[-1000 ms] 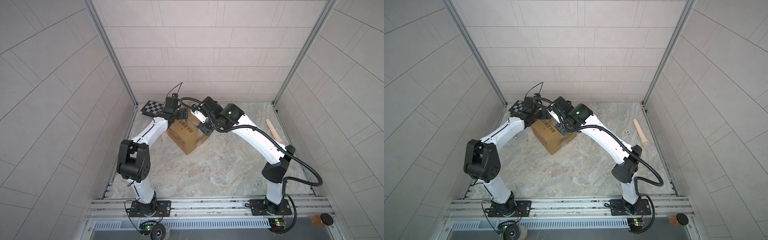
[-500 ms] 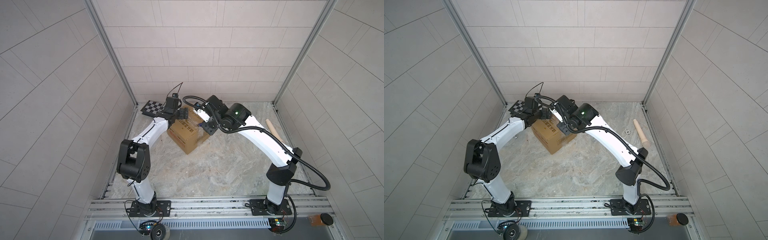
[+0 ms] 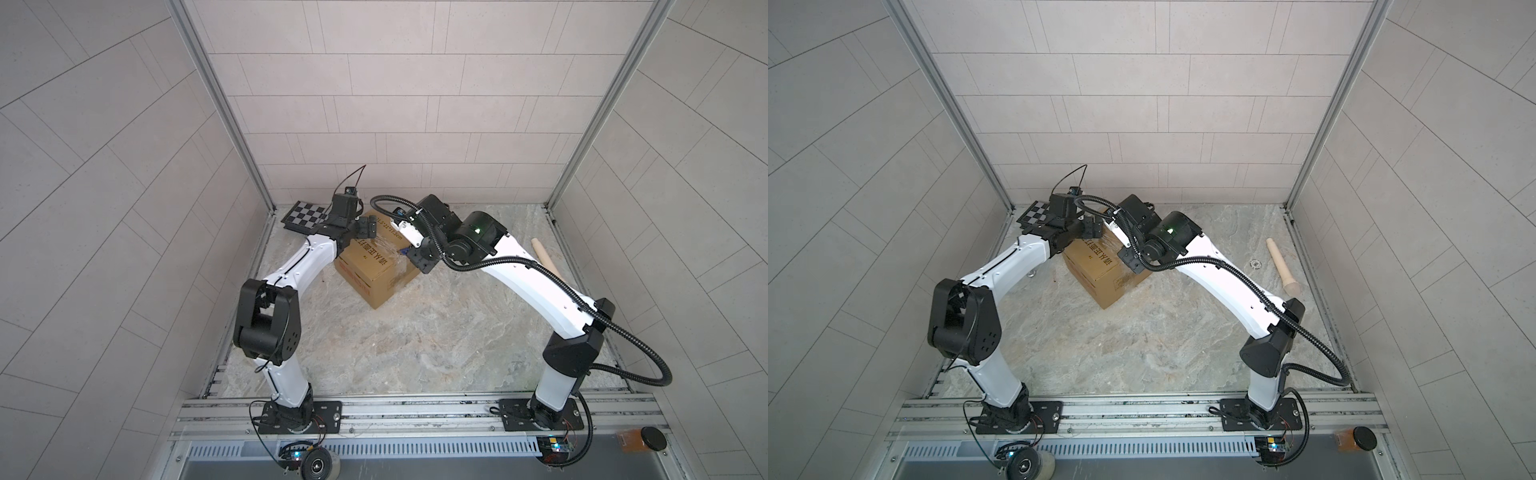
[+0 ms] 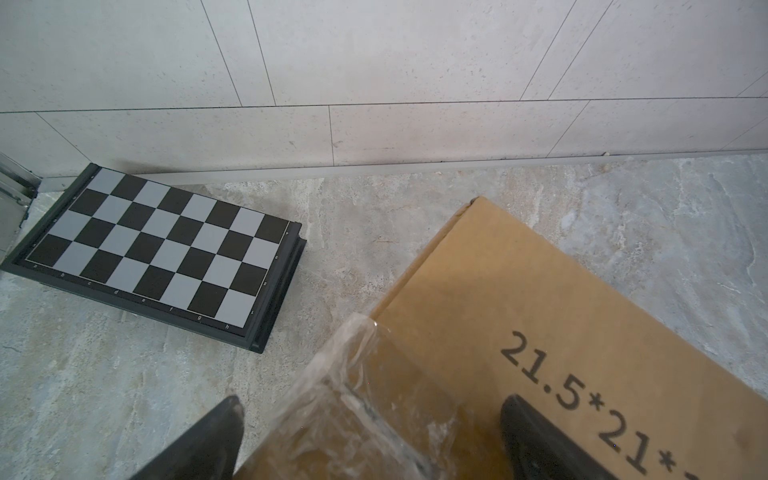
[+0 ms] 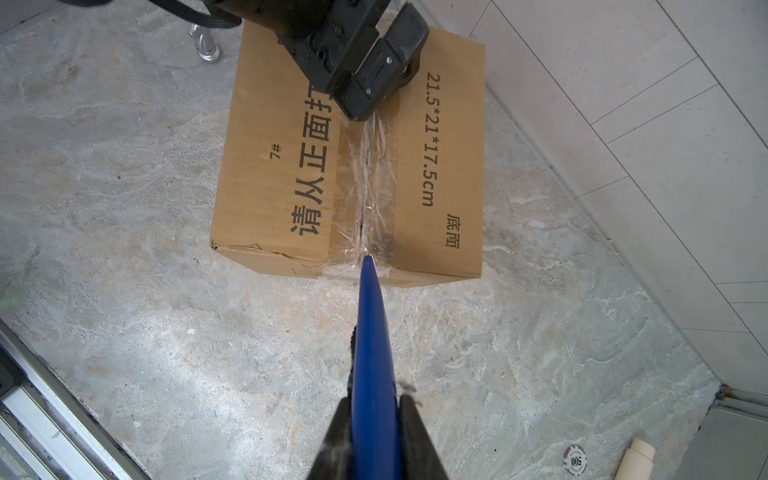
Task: Unpack the express box
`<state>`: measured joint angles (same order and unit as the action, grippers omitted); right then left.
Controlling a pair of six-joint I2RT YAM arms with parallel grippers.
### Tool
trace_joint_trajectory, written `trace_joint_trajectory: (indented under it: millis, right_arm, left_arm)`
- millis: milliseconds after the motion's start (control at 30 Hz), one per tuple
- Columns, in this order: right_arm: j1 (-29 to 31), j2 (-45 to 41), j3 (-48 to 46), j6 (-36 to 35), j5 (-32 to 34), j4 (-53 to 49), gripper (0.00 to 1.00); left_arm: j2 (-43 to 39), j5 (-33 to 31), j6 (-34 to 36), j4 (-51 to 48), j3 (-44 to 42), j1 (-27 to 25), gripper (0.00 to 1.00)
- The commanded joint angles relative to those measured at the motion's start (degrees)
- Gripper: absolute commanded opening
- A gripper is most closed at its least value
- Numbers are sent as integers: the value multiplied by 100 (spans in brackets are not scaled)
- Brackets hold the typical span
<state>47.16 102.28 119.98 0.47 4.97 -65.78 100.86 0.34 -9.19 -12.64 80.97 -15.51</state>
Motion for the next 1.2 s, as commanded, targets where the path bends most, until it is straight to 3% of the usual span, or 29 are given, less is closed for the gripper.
trace_joint_trajectory:
  millis: [0, 533, 1167]
  right_arm:
    - [4, -83, 25, 25, -42, 182, 0]
    - [15, -213, 194, 37, -42, 100, 0]
    - [13, -248, -578, 147, -116, 456, 0]
  left_arm:
    - [282, 432, -144, -730, -275, -165, 99]
    - [287, 445, -144, -748, -257, -163, 99]
    - [303, 458, -144, -761, -248, -165, 99]
